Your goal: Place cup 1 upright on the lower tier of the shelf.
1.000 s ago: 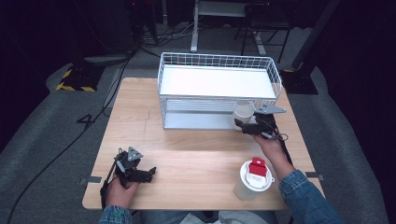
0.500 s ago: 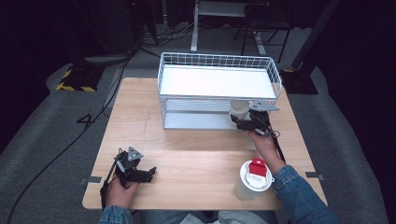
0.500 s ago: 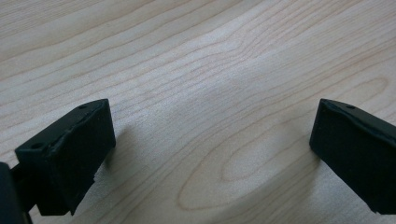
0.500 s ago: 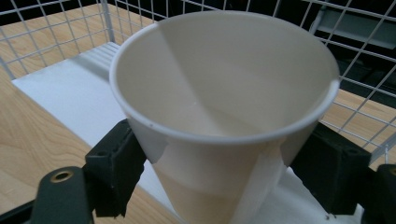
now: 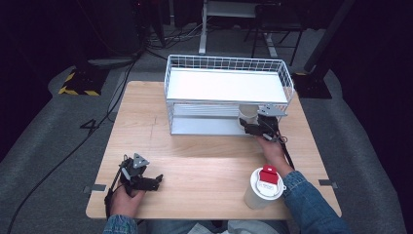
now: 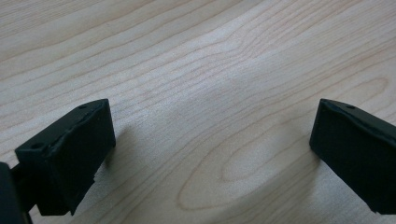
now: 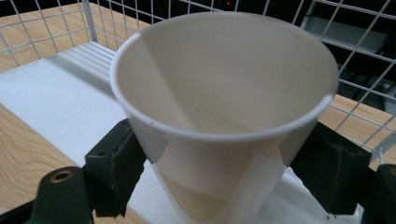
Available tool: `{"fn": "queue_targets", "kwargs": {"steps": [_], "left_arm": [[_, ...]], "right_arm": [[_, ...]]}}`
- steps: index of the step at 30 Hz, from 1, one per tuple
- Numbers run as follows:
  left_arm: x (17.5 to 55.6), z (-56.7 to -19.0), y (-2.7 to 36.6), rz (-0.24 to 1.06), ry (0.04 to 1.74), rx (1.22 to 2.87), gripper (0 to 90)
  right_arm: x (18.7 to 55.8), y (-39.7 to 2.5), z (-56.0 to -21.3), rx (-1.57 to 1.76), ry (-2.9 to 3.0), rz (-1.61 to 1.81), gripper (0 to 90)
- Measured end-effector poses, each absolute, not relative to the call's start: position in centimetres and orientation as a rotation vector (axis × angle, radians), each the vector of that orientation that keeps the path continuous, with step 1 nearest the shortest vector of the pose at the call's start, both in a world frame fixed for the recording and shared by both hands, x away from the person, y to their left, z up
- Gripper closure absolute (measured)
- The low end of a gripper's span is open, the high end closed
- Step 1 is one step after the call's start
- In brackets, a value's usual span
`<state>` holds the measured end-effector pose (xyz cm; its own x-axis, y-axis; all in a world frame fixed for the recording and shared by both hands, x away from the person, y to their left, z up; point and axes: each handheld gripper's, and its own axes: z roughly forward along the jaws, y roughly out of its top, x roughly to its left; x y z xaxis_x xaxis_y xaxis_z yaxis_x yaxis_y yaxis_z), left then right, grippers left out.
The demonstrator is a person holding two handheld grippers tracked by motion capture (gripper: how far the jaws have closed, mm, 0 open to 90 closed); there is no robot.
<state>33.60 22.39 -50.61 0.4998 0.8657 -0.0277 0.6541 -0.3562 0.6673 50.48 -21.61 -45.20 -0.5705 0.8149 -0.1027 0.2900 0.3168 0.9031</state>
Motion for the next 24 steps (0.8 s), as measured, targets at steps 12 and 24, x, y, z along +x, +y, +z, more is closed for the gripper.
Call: {"fn": "queue_targets", "kwargs": {"steps": [12,24], "left_arm": [[33.60,-50.61,22.39,0.441,1.241,2.123,0.7],[33.59,-50.61,22.39,0.439,1.243,2.124,0.7]], "right_arm": [[50.98,-21.51,-45.61,0.983,2.025,1.219,21.8],[50.97,-21.40,-46.19,1.007,2.037,1.210,21.8]]}}
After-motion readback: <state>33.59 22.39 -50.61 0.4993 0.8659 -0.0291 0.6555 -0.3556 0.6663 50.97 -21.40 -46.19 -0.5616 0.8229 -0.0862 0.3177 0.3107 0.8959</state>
